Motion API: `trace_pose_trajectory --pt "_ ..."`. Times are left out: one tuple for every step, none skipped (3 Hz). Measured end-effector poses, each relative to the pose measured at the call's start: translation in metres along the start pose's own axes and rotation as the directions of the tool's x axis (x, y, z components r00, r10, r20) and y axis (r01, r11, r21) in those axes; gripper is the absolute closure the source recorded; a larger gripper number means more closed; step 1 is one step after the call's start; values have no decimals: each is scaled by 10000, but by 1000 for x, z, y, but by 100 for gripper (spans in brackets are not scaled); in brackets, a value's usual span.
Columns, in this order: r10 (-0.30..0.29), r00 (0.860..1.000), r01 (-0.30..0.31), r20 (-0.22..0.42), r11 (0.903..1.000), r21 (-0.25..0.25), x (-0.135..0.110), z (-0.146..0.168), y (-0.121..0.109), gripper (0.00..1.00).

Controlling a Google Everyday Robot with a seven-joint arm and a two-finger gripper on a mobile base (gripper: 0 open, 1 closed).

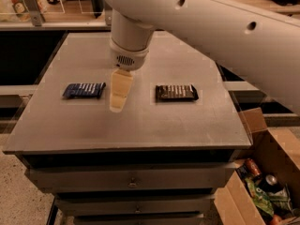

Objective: Pick rxbar blueberry

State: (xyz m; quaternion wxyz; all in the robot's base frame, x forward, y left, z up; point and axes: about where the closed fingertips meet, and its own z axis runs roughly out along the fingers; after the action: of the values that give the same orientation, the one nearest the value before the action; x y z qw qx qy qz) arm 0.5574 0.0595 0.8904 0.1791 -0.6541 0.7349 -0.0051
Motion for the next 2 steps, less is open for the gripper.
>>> trace_pose_trajectory --pt "-121 9976 128 678 9999 -109 -21 17 -14 0" --pt "-408 9835 425 1763 9991 -54 -40 32 -10 0"
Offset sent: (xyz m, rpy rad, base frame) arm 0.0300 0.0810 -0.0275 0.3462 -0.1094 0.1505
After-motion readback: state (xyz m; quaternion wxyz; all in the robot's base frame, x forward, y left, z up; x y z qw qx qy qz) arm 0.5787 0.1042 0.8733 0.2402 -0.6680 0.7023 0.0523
